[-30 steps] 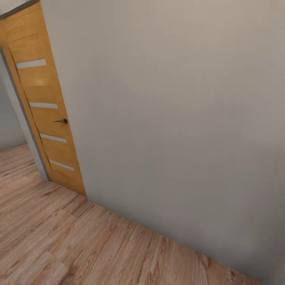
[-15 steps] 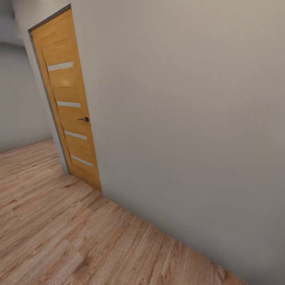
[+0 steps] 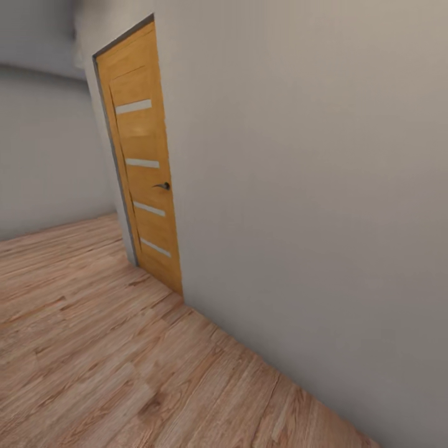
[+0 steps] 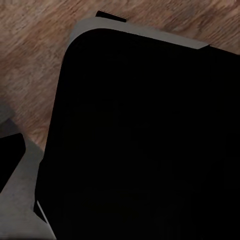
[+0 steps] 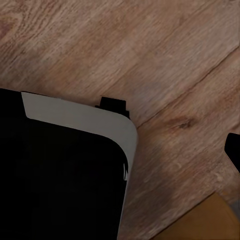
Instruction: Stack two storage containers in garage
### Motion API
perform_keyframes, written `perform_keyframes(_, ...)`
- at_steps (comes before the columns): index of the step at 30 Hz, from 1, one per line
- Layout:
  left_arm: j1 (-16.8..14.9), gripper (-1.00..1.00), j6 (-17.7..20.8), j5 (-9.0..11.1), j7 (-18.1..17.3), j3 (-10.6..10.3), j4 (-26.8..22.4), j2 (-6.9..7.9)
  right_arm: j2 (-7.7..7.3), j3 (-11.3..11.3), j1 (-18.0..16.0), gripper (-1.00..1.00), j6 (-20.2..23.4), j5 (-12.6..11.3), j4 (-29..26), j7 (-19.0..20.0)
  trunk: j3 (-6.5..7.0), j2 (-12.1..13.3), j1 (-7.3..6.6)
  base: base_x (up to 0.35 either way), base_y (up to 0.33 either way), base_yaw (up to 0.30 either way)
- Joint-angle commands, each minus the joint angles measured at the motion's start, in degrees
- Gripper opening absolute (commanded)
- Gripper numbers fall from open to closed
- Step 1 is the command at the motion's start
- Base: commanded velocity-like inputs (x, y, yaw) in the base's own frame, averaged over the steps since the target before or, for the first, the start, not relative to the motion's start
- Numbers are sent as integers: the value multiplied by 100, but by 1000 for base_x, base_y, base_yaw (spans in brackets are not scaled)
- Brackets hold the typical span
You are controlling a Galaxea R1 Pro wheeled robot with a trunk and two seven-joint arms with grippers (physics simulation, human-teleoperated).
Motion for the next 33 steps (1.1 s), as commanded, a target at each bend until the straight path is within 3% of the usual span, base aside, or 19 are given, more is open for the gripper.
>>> perform_keyframes(1,-1,100,-8,10,0,29,0,-6,-2,17,-8,100,-34,14,17,11,-5,-3,0,0,0,274)
perform_keyframes(33,-1,100,-8,5,0,42,-5,-12,-2,-12,-6,100,-33,-38,17,-29,-5,-3,0,0,0,274)
